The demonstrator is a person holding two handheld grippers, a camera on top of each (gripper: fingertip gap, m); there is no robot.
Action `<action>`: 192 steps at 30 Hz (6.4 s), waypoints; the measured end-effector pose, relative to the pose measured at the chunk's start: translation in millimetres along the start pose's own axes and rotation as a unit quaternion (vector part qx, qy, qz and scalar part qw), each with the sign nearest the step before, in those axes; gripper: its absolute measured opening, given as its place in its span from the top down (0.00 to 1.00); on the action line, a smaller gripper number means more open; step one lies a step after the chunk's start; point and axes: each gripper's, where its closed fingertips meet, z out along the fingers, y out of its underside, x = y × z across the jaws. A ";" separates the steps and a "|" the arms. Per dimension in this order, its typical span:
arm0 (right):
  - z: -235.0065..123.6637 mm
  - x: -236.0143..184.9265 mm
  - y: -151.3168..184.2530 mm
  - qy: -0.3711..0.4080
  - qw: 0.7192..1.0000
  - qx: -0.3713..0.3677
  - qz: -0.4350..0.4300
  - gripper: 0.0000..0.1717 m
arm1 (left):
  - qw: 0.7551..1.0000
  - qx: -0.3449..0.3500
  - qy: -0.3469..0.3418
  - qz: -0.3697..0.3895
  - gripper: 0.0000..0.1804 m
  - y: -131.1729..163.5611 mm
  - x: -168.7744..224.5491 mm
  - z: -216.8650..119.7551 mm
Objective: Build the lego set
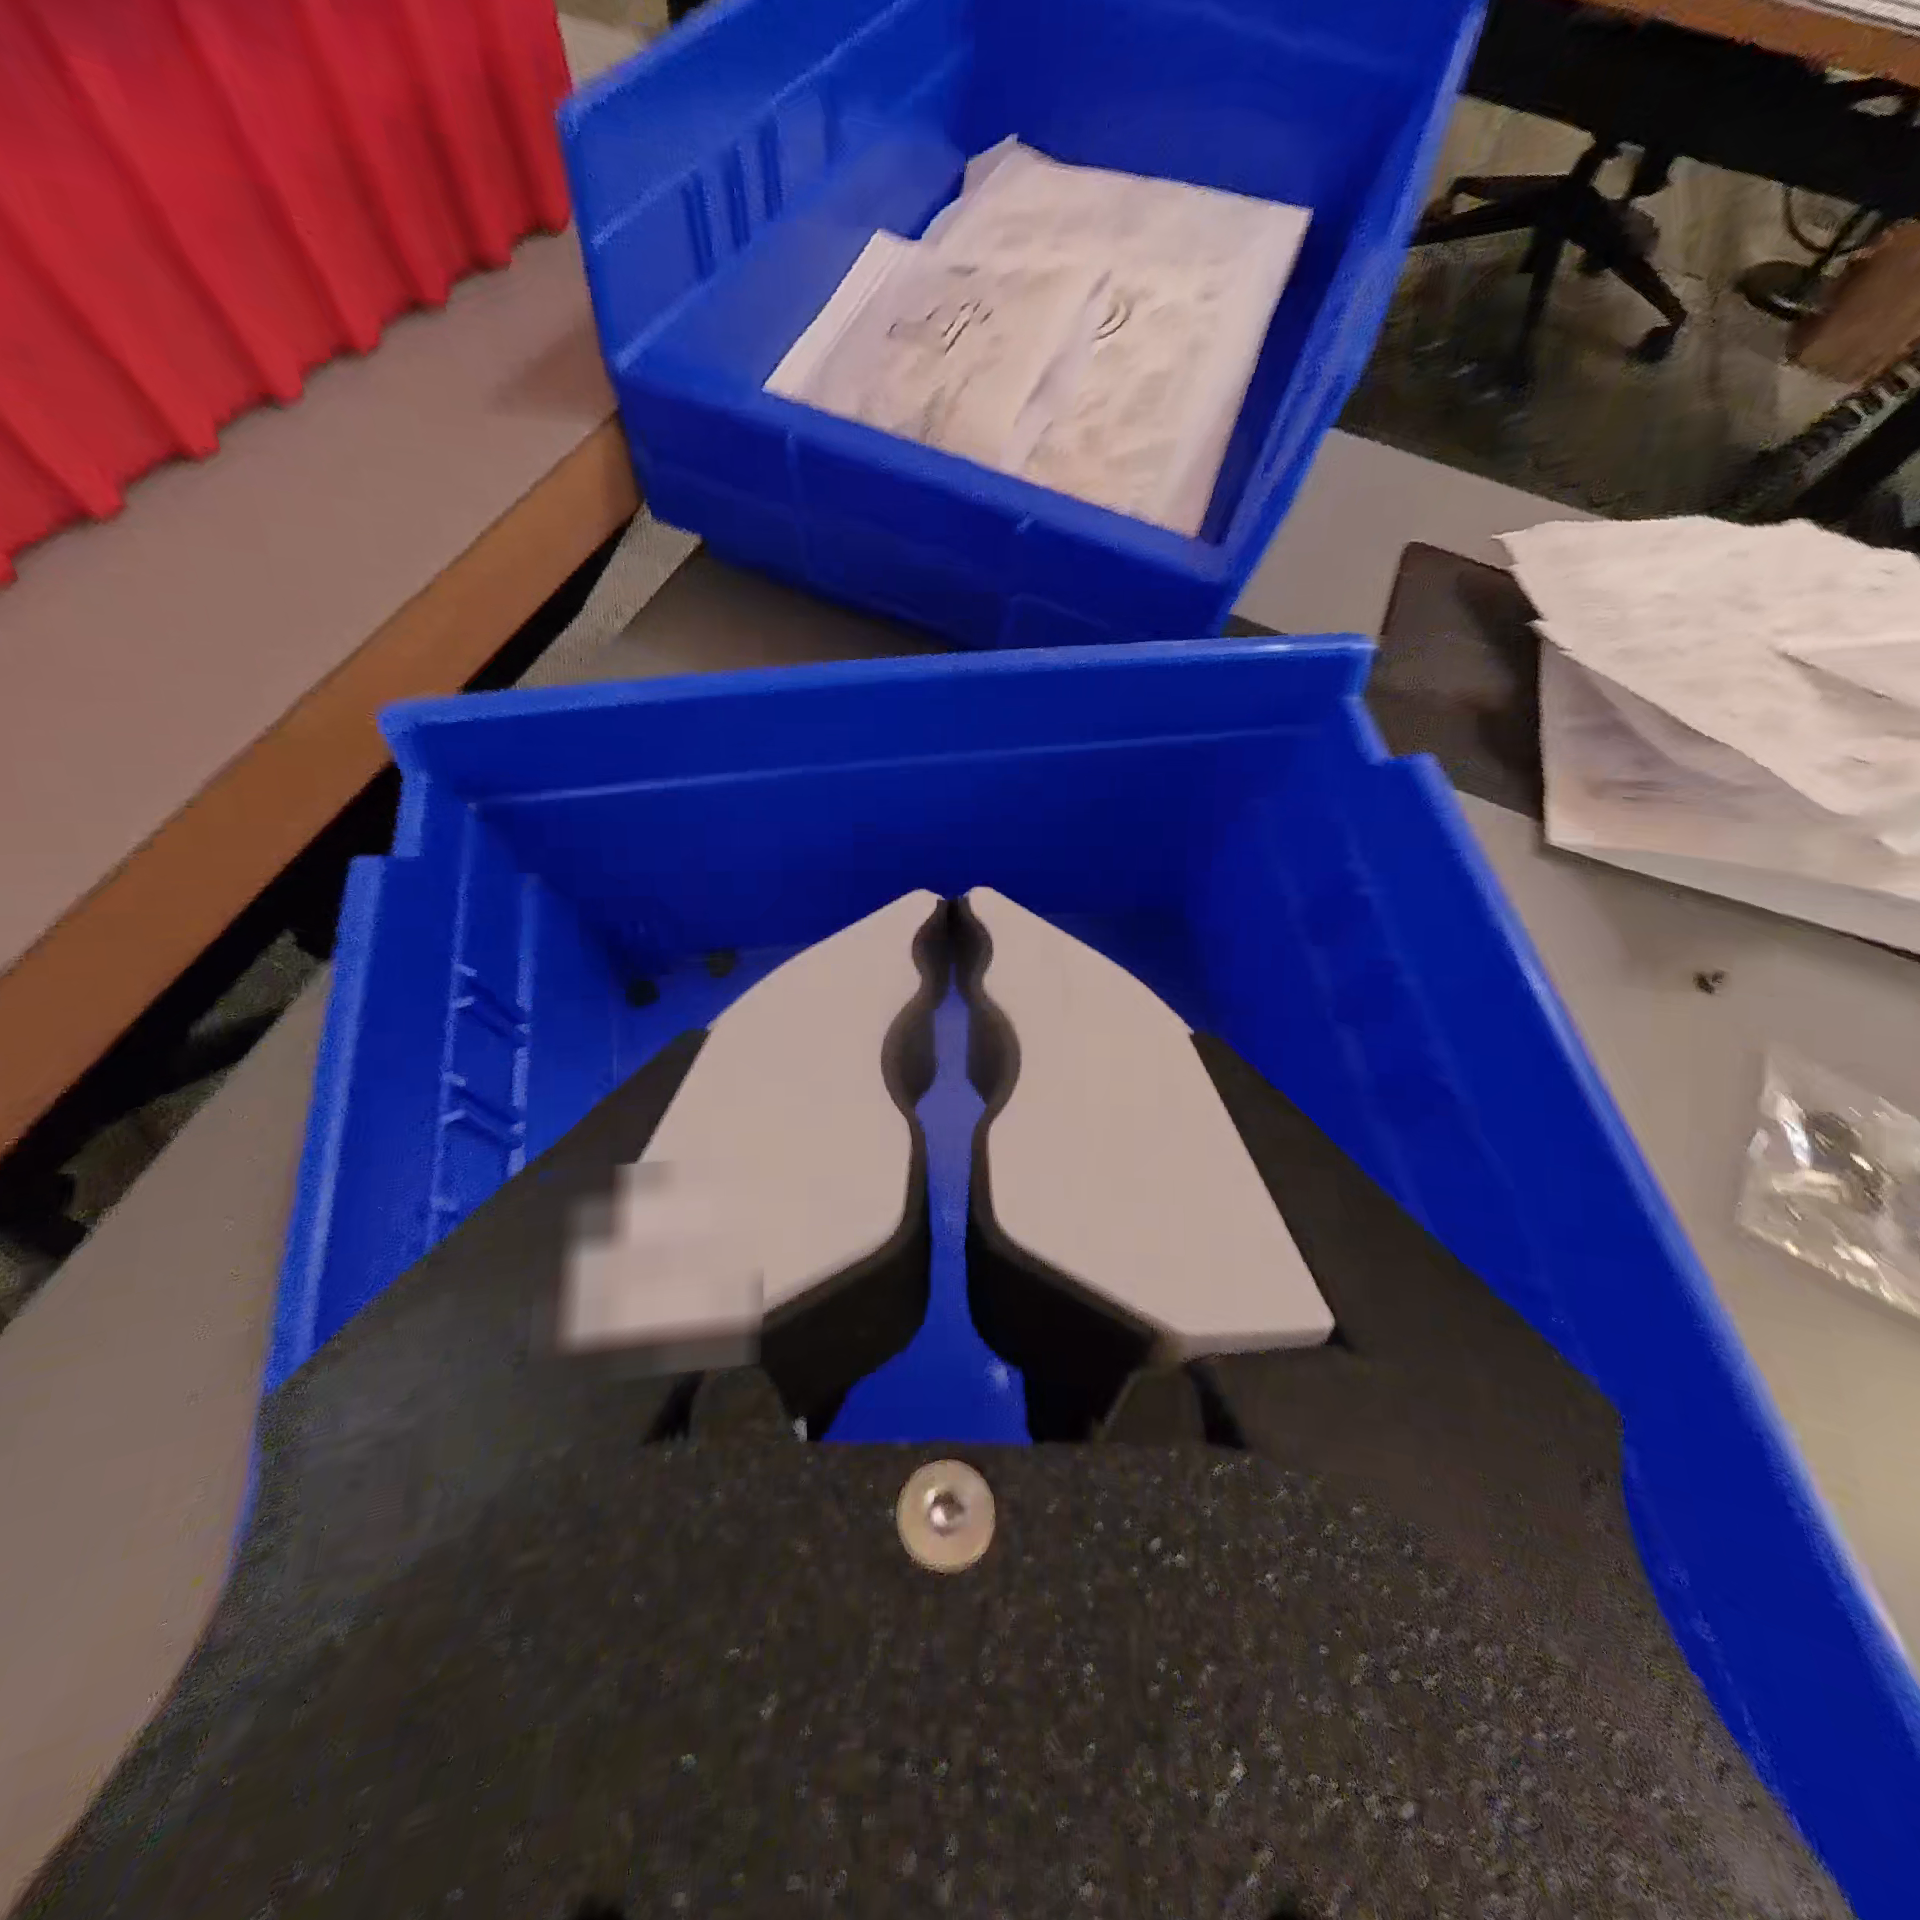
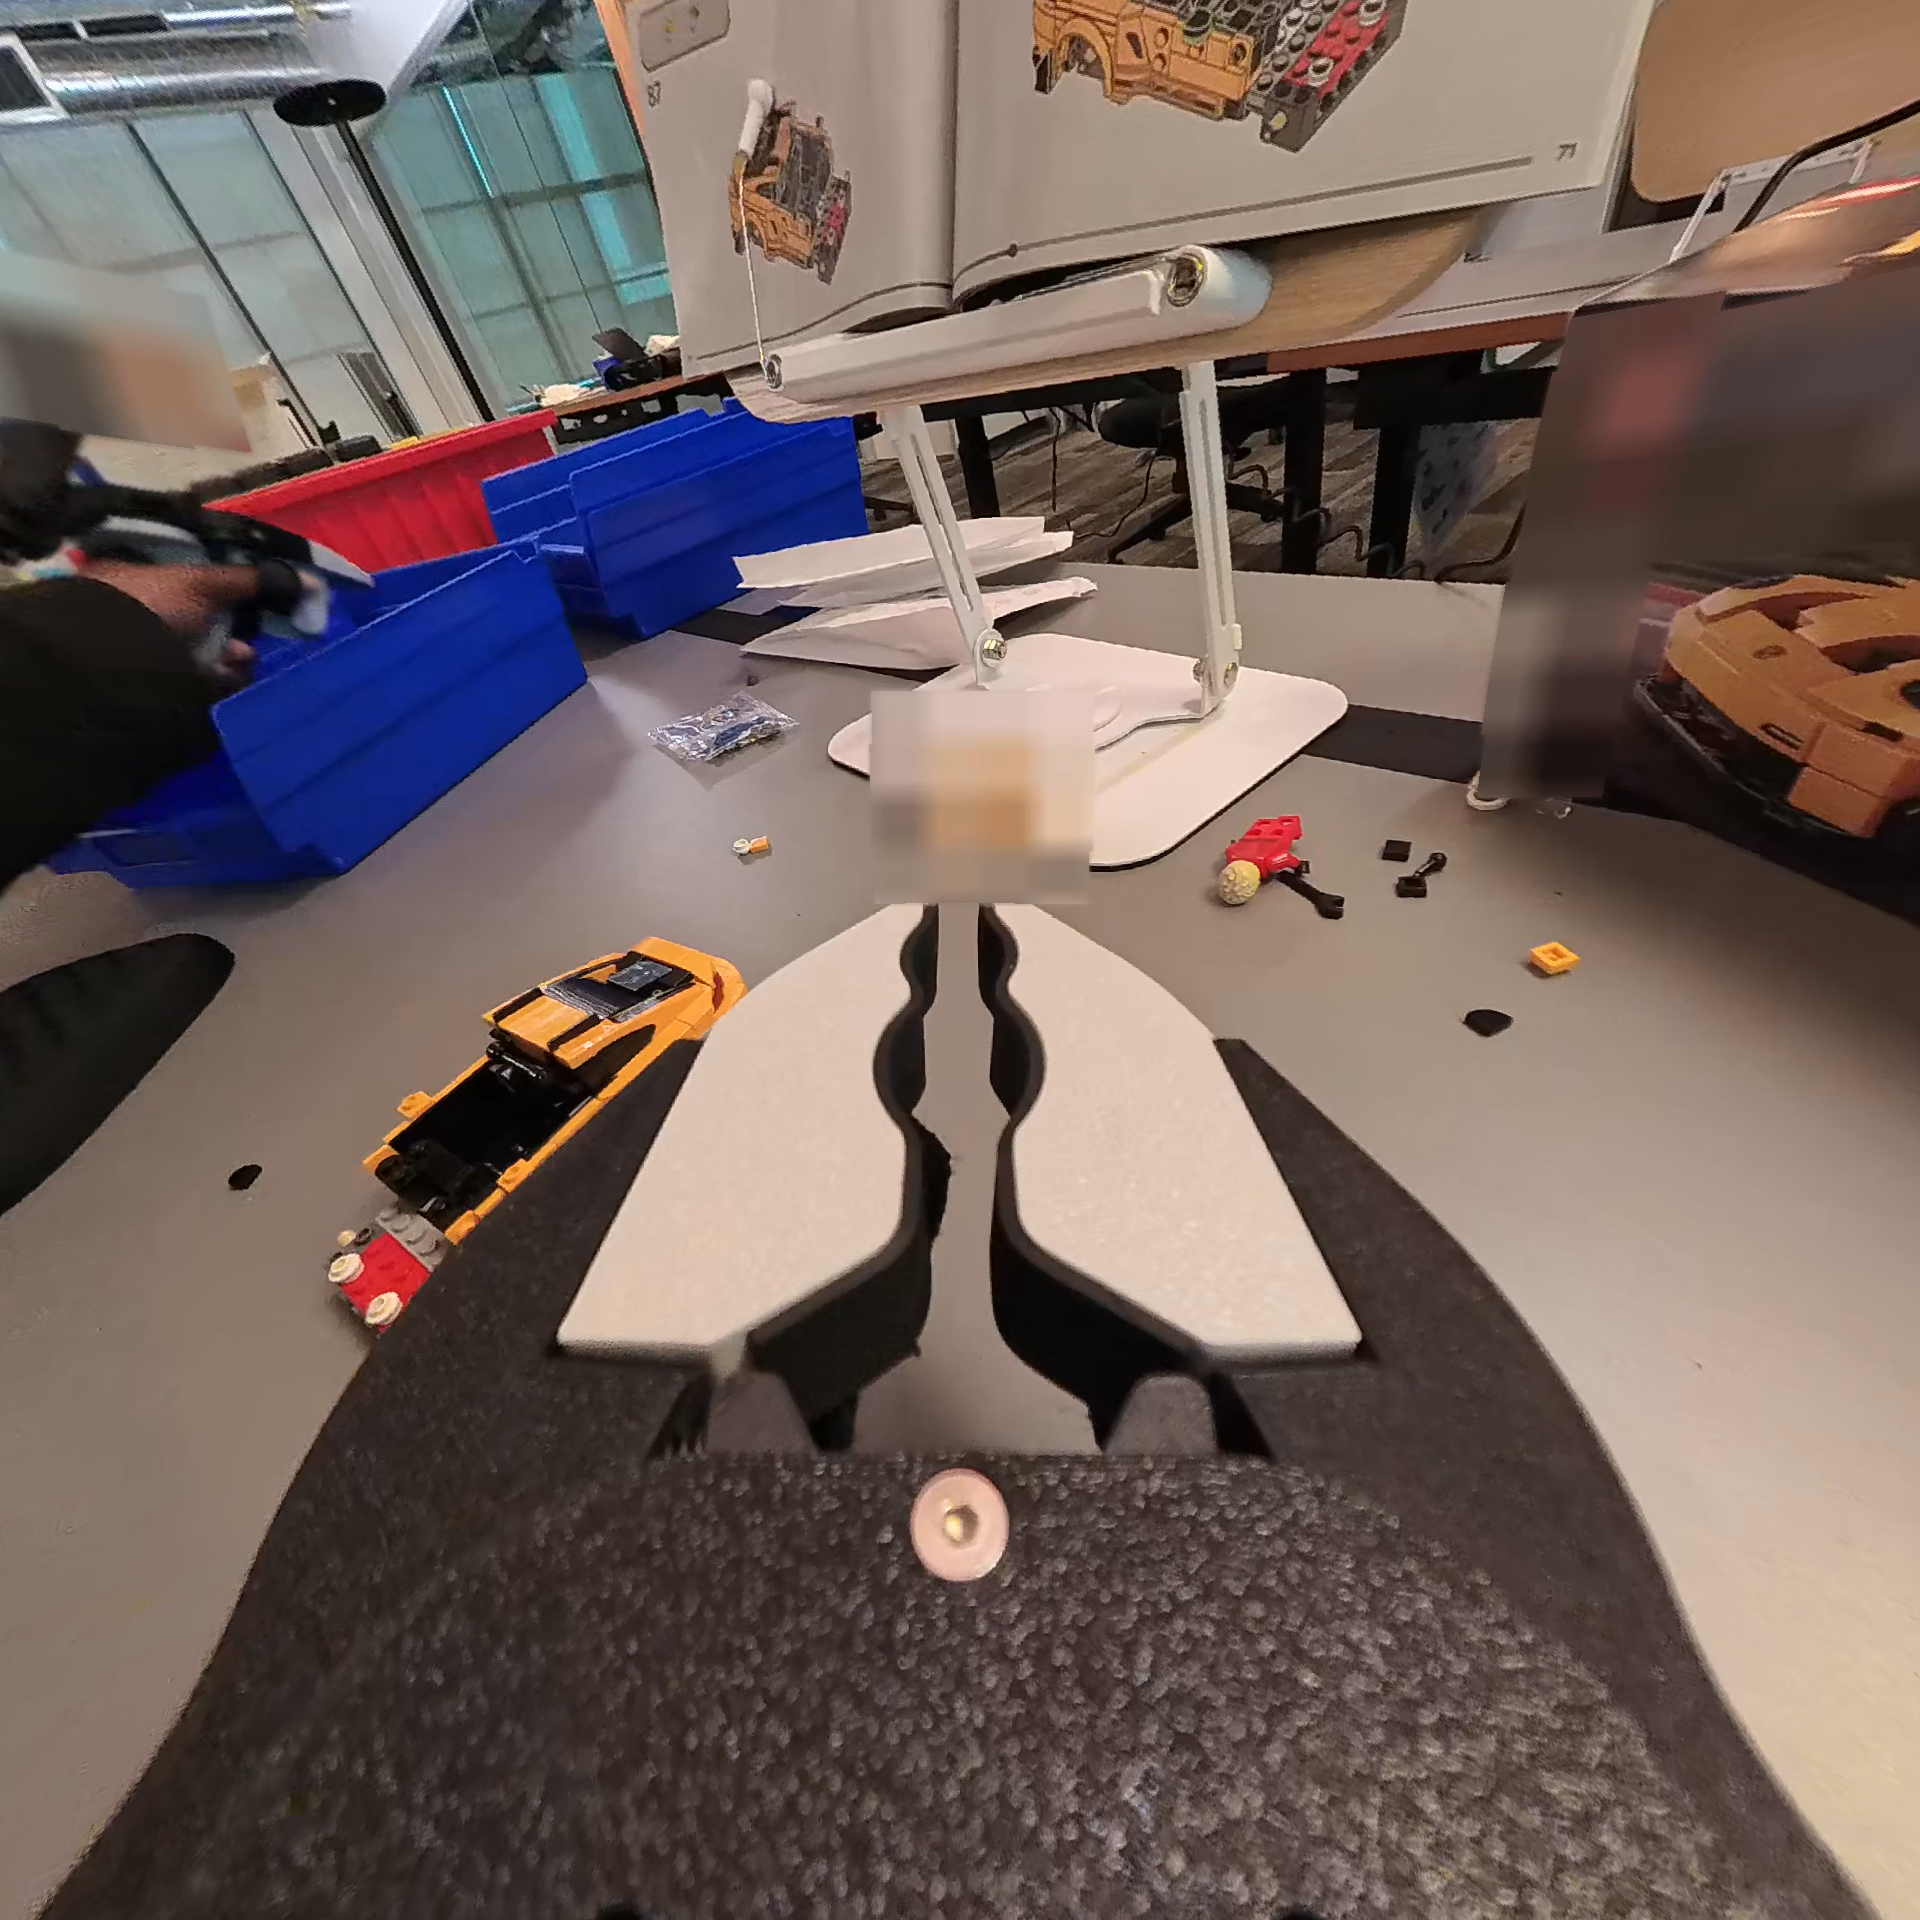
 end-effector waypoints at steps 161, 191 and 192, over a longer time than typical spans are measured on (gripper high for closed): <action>-0.9 -44.7 -3.6 -0.022 0.977 0.010 -0.213 0.94 | 0.596 -0.266 0.493 0.575 0.96 277.4 388.1 -290.3; -11.1 12.7 -13.8 0.069 0.987 0.018 -0.143 0.95 | 0.615 -0.128 0.557 0.543 0.73 281.7 487.2 -281.0; -10.7 11.5 -13.5 0.065 0.988 0.017 -0.142 0.94 | 0.636 -0.100 0.571 0.509 0.75 265.8 487.3 -282.1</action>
